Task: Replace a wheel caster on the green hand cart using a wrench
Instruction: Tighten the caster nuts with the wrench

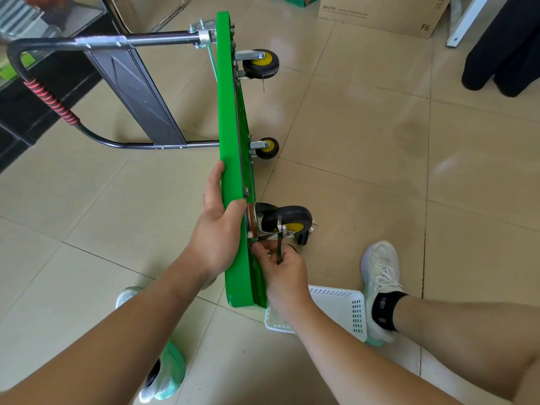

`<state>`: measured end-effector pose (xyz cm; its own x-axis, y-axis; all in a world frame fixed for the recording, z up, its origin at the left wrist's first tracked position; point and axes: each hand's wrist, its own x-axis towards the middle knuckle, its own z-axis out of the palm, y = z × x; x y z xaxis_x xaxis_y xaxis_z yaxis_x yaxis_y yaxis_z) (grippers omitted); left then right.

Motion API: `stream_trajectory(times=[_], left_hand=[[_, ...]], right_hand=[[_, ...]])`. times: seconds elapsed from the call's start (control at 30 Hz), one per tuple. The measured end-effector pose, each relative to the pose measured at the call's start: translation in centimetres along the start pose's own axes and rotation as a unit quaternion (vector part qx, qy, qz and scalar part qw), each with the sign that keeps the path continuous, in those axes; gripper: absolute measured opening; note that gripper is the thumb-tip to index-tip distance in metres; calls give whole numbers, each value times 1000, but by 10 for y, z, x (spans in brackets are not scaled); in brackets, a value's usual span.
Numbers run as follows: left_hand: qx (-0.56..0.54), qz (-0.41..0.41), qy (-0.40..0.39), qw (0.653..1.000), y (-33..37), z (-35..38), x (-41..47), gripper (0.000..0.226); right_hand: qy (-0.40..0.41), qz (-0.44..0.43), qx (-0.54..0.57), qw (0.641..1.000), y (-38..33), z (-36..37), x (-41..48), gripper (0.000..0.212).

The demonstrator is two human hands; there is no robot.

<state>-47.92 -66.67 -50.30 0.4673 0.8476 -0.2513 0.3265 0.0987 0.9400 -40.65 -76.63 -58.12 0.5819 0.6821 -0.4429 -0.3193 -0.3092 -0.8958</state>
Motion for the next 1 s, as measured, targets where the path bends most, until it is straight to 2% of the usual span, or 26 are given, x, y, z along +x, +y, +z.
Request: stream_trajectory(times=[0.17,0.5,0.6,0.7,1.0], left_hand=[[8,1,-3,1000,0,0,0,68],[8,0,-1,1000,0,0,0,69],[8,-2,1,1000,1,0,0,70],[9,-3,3,1000,0,0,0,71],[1,-3,3,1000,0,0,0,71]], right_hand=[[7,10,42,999,6,2,1,6],[0,-8,20,1000,6,-5,0,14],[-12,-17,24,999,6,-3,2,4],[-12,3,44,999,10,0,1,6],[10,-12,-1,1000,5,-3,1,14]])
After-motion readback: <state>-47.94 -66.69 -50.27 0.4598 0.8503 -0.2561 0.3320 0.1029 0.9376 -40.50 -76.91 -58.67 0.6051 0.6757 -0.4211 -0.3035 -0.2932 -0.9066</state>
